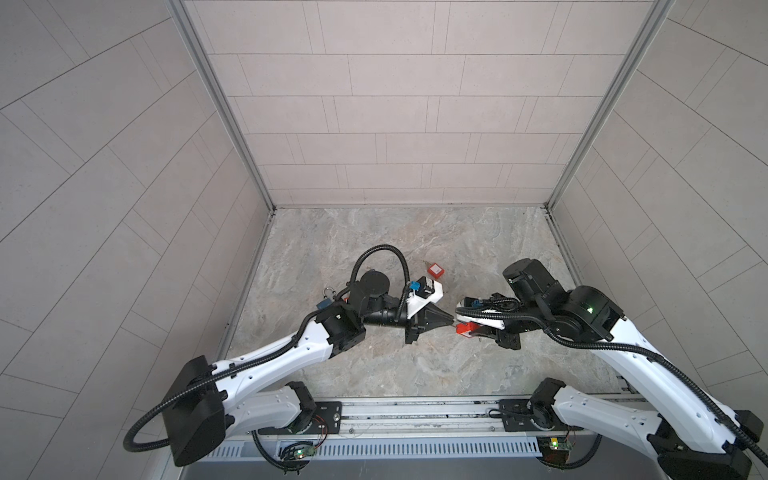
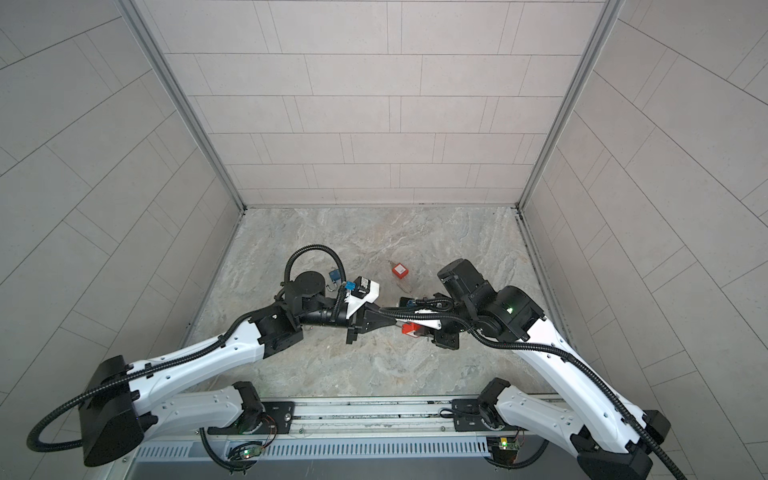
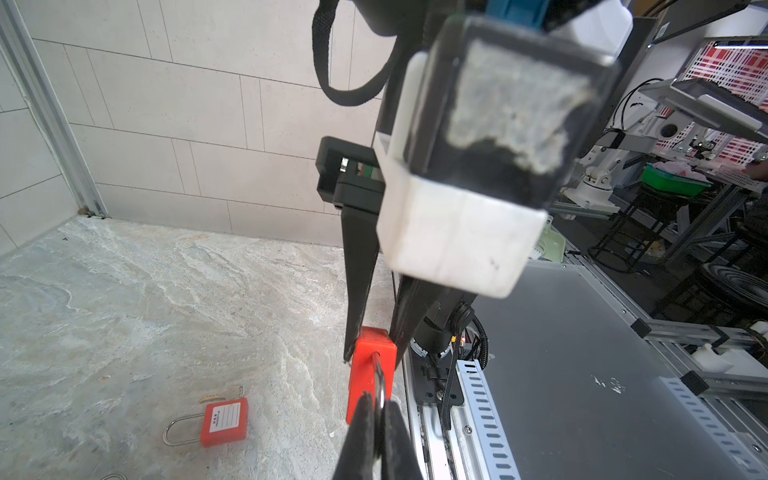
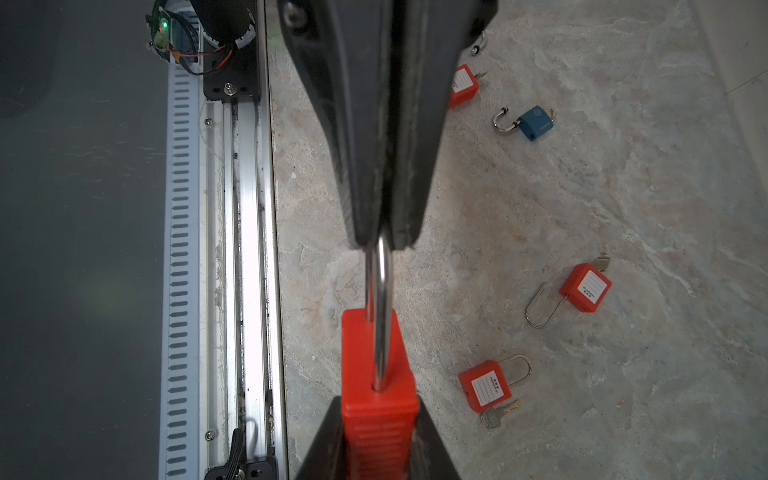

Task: Lock with the key

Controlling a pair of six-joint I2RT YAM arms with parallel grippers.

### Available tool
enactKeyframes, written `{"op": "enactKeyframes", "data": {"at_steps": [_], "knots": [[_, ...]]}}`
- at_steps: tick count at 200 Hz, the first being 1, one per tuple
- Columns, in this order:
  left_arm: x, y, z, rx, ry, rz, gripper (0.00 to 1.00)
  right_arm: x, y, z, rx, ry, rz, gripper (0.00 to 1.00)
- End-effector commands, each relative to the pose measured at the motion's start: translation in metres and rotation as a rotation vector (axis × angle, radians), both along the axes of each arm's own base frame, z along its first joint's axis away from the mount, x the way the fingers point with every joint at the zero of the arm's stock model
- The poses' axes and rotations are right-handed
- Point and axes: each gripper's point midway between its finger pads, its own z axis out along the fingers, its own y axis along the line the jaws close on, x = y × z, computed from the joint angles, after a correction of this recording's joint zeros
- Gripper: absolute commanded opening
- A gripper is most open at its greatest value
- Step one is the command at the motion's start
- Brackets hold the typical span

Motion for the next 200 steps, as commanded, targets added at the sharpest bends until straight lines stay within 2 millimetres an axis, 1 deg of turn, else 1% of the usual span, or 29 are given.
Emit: {"op": "enactKeyframes", "data": {"at_steps": [1, 40, 64, 84, 105, 174, 200], "knots": [[-0.003, 0.000, 0.023, -0.038, -0.051, -0.003, 0.00, 0.001, 0.002, 0.012, 0.022, -0.027, 0.012, 0.08], [-0.001, 0.003, 0.017, -0.006, -0.070, 0.023, 0.00, 0.000, 0.001, 0.011, 0.013, -0.018, 0.011, 0.07], [0.003, 0.006, 0.011, 0.039, -0.089, 0.046, 0.18, -0.001, 0.000, 0.009, -0.004, 0.001, 0.010, 0.06], [0.002, 0.005, 0.006, 0.080, -0.112, 0.040, 0.24, -0.004, 0.000, 0.007, -0.027, 0.012, 0.043, 0.05], [0.000, 0.002, 0.003, 0.114, -0.138, 0.030, 0.25, -0.005, -0.001, 0.005, -0.044, 0.031, 0.050, 0.04], [-0.001, -0.005, -0.006, 0.153, -0.151, 0.018, 0.25, -0.003, 0.002, 0.012, -0.029, 0.028, 0.046, 0.04], [-0.001, -0.008, -0.004, 0.150, -0.159, 0.017, 0.24, -0.003, 0.003, 0.012, -0.029, 0.034, 0.046, 0.04]]}}
